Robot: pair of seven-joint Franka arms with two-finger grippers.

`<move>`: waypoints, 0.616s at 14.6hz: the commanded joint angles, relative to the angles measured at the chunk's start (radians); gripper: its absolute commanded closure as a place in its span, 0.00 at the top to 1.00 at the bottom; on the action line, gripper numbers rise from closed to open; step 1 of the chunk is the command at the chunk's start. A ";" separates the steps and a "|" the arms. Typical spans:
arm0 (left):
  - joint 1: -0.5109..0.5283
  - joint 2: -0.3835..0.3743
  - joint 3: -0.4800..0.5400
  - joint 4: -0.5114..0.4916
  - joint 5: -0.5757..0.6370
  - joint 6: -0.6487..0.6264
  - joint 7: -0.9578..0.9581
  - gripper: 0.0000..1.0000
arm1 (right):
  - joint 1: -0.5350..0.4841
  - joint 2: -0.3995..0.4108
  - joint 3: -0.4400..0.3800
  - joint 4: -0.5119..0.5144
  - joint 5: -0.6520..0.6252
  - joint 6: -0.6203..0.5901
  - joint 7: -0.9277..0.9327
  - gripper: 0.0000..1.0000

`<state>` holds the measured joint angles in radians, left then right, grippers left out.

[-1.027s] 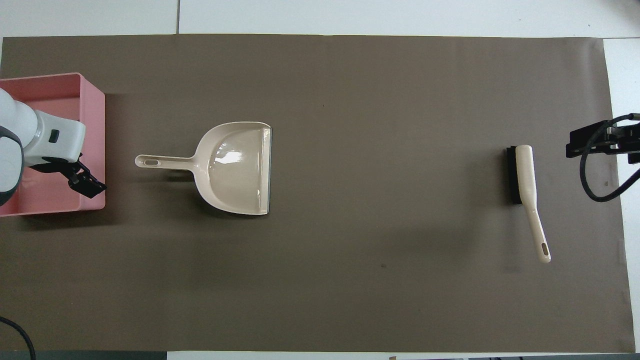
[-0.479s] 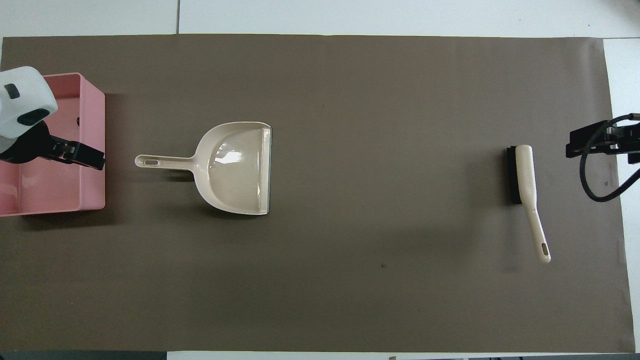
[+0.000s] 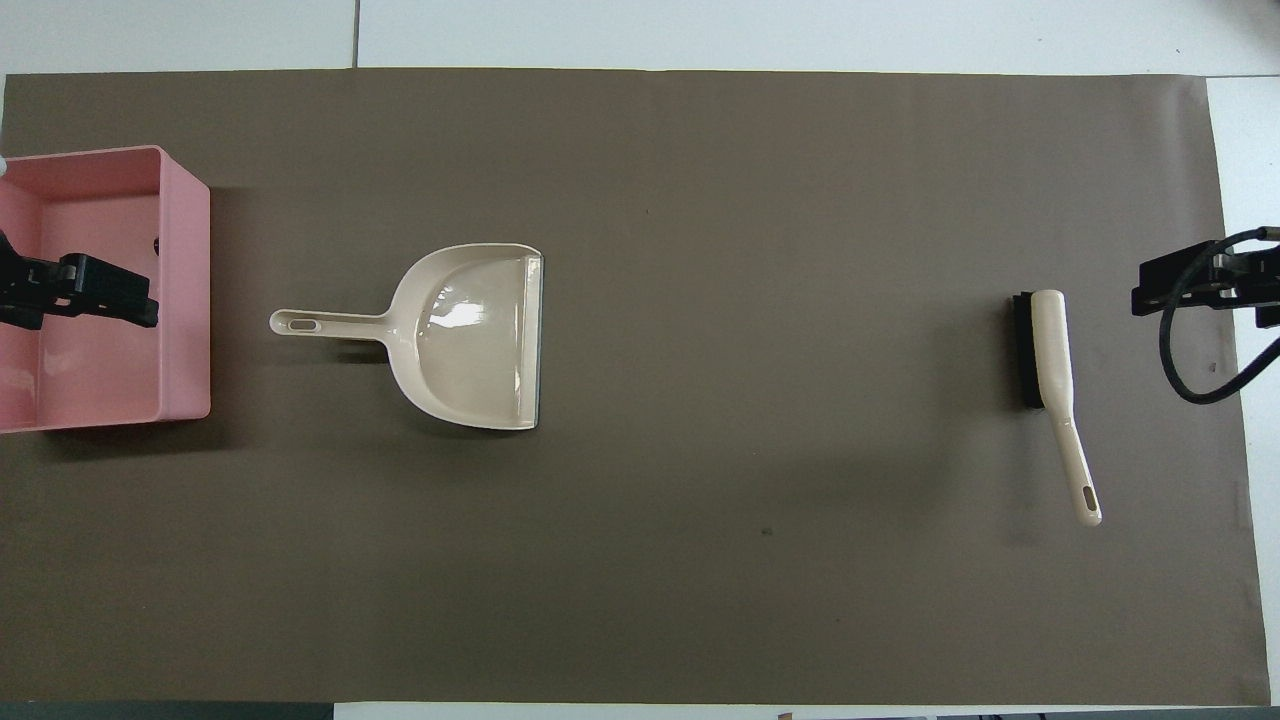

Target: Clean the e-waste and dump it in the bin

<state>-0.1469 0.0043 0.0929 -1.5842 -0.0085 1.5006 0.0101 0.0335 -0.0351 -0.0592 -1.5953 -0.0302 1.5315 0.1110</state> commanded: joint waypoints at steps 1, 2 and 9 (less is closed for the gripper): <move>0.003 -0.049 -0.007 0.009 -0.018 -0.071 -0.044 1.00 | -0.001 -0.012 0.001 -0.011 0.000 0.004 -0.013 1.00; 0.003 -0.055 -0.010 0.001 -0.021 -0.072 -0.074 1.00 | -0.003 -0.012 0.001 -0.011 0.000 0.004 -0.013 1.00; -0.002 -0.053 -0.005 -0.007 -0.018 -0.046 -0.102 1.00 | -0.003 -0.012 0.002 -0.011 0.000 0.004 -0.013 1.00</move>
<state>-0.1500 -0.0425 0.0869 -1.5792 -0.0189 1.4473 -0.0659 0.0335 -0.0351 -0.0592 -1.5953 -0.0302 1.5315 0.1110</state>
